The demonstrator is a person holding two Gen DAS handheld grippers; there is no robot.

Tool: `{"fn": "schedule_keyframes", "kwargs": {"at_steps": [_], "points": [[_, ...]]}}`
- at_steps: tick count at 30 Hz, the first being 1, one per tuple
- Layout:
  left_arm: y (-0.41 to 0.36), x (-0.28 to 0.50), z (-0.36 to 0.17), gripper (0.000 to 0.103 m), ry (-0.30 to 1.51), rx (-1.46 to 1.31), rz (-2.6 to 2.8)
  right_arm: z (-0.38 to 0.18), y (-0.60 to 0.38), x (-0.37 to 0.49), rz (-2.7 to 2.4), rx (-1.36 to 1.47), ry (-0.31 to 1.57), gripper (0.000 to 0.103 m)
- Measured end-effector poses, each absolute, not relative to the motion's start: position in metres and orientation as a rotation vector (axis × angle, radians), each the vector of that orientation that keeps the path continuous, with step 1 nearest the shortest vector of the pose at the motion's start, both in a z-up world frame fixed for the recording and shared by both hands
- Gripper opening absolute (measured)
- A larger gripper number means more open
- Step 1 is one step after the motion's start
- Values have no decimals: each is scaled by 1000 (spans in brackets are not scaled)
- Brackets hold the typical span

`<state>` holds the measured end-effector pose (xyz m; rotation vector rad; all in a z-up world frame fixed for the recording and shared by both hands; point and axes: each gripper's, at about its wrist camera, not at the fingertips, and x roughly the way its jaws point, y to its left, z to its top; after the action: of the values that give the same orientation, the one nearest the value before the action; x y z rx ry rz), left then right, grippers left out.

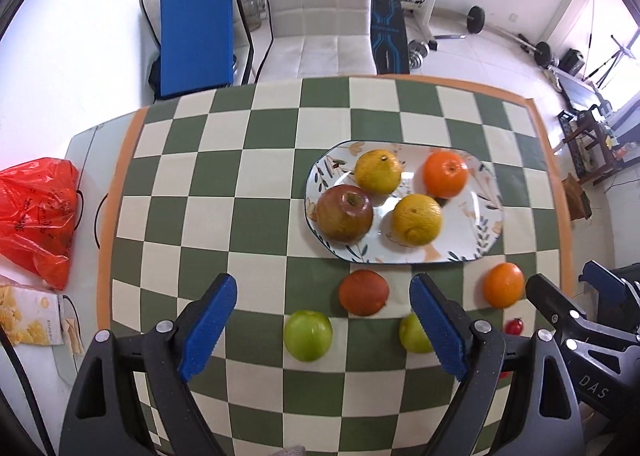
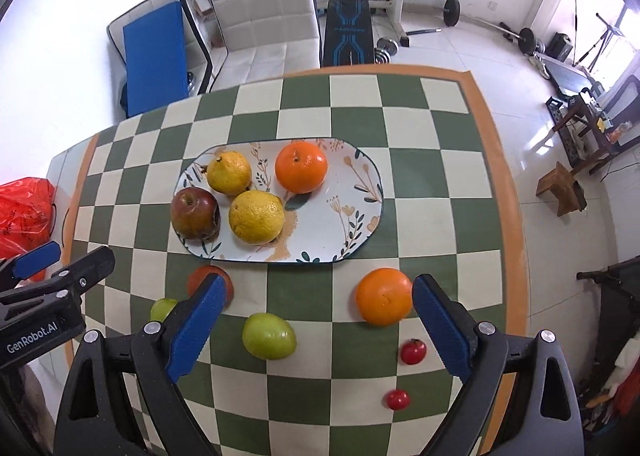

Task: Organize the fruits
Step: 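Grasp a green apple with each tool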

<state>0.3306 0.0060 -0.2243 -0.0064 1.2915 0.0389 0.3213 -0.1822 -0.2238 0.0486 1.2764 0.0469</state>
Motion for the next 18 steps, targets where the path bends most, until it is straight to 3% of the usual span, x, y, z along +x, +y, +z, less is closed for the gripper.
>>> {"fn": "schedule_keyframes", "kwargs": {"at_steps": [18], "points": [[-6, 267, -135, 89, 1103, 16, -18, -124, -187, 249, 41, 48, 1107, 96]]}}
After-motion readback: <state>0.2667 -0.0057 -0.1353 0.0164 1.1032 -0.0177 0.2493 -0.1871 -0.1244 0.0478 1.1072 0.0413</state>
